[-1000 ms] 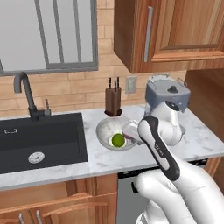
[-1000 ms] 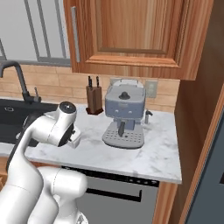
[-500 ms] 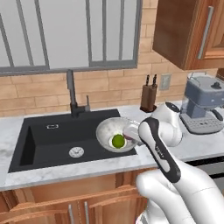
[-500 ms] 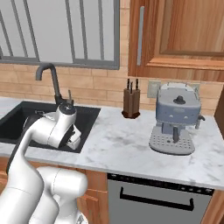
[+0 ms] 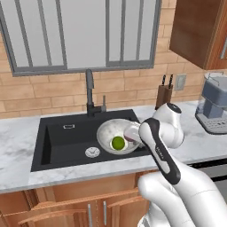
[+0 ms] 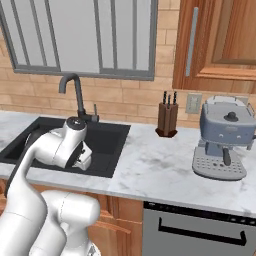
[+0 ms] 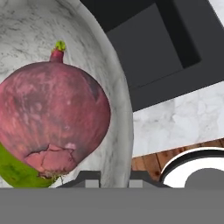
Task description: Dump the lime and onion from the bowl so the bowl can be washed. Place the bowl in the sink after clearing the leftovers.
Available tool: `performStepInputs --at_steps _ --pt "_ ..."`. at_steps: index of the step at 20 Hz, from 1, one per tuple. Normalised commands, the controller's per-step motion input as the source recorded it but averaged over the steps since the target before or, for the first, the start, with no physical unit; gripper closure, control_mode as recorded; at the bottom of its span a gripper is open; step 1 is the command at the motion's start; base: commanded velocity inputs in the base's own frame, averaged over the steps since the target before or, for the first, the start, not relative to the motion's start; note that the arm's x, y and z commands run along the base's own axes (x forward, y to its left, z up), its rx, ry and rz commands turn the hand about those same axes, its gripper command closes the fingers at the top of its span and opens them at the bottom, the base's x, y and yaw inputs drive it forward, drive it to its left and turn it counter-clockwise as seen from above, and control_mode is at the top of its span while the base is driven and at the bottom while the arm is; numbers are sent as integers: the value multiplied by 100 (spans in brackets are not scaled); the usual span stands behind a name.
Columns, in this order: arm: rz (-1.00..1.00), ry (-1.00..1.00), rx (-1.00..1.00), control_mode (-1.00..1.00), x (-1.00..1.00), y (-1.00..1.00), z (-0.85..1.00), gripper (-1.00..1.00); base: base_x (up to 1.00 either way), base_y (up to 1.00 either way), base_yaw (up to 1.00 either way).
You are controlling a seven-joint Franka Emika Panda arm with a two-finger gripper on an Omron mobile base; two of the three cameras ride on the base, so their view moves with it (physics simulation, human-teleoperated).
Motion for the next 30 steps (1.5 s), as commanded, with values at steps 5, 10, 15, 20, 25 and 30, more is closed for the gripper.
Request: performStepInputs --at_steps 5,10,15,20,25,30 --pt "0 0 0 100 0 0 0 100 34 0 0" --pt "0 0 0 100 0 0 0 100 42 0 0" --pt "0 0 0 -100 0 0 0 100 13 0 0" --pt "0 0 -2 -100 22 -12 -8 100 0 0 0" --pt "0 0 -8 -100 50 -15 -31 100 0 0 0" --pt "0 0 -8 -100 70 -14 -32 100 0 0 0"
